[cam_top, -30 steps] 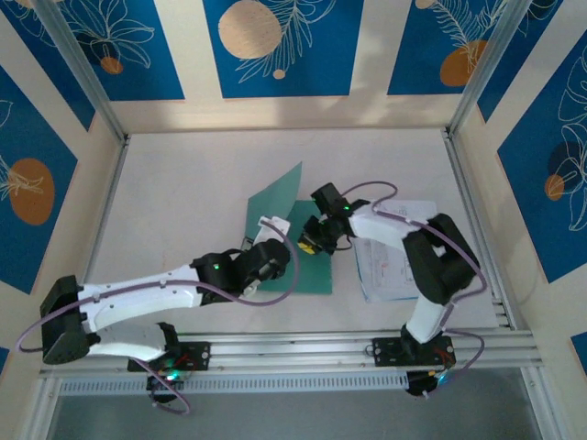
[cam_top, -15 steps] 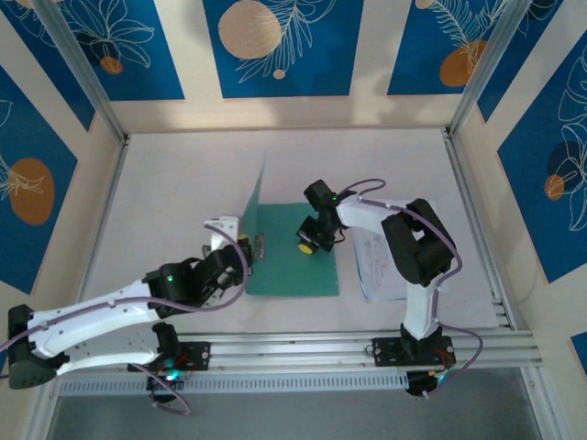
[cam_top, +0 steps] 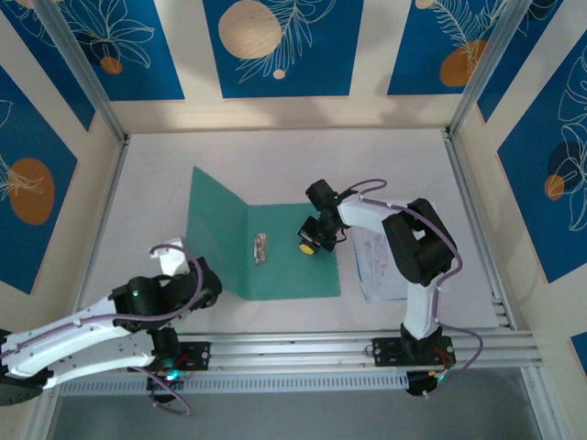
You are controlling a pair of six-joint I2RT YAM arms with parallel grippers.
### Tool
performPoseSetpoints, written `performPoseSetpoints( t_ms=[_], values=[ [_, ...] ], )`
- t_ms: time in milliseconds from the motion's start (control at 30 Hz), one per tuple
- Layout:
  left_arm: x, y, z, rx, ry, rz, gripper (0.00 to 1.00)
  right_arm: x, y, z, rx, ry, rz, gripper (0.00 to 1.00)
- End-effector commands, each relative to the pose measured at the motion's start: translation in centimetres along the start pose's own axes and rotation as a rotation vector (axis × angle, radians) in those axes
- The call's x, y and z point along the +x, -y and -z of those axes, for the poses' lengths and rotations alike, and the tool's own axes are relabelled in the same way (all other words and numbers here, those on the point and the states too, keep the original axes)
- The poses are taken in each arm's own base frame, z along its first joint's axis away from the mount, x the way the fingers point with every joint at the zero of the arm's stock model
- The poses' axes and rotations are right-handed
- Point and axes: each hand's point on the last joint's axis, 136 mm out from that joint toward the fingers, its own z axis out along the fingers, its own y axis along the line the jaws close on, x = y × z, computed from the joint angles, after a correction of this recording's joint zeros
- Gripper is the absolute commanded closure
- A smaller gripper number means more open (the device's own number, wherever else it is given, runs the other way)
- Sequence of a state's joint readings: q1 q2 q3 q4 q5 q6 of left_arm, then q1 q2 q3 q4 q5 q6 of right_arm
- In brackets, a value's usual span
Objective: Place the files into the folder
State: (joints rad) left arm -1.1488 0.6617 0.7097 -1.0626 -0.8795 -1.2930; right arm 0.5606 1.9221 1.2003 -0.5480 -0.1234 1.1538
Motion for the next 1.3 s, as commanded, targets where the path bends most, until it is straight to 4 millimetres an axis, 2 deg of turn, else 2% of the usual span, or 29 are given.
performPoseSetpoints(
  t_ms=[0,167,367,500,600,700,767,867,933,1067,1267],
  values=[
    [1.4,-3.7,-0.1,-0.101,-0.044,0.083,0.60,-0.1,3.5,-1.1,0.127,-0.015,-0.066,0.94],
    [2.4,-6.0,0.9,-0.149,-0.117,0.228,0.46,-0.1,3.6,-1.1,0.121,-0.021,-0.084,0.94],
    [0.1,-6.7,2.9,-0.093,-0.098,0.318,0.43,-0.1,3.5,-1.2,0.109,-0.025,-0.099,0.94],
    [-2.3,-6.0,4.3,-0.081,-0.071,0.290,0.41,-0.2,3.2,-1.0,0.093,-0.031,-0.114,0.94],
    [-3.9,-4.0,5.0,-0.038,-0.059,0.243,0.41,-0.2,2.7,-0.7,0.070,-0.038,-0.124,0.94],
    [-4.7,-0.4,5.0,0.030,-0.076,0.161,0.42,-0.4,1.5,0.0,0.015,-0.034,-0.114,0.93],
    [-4.6,3.0,4.5,0.088,-0.110,0.096,0.45,-0.6,0.3,1.3,-0.028,-0.011,-0.075,0.91],
    [-3.2,7.9,3.2,0.165,-0.193,0.019,0.49,-0.8,-1.3,4.2,-0.092,0.043,-0.020,0.83],
    [-1.7,10.9,1.8,0.218,-0.264,-0.003,0.53,-1.1,-1.5,6.1,-0.124,0.075,-0.013,0.79],
    [1.3,17.3,-1.3,0.350,-0.412,-0.024,0.62,-2.1,0.5,9.3,-0.180,0.110,-0.061,0.74],
    [5.6,25.5,-6.0,0.419,-0.565,-0.159,0.72,-3.8,6.9,11.5,-0.219,0.147,-0.195,0.75]
  ],
)
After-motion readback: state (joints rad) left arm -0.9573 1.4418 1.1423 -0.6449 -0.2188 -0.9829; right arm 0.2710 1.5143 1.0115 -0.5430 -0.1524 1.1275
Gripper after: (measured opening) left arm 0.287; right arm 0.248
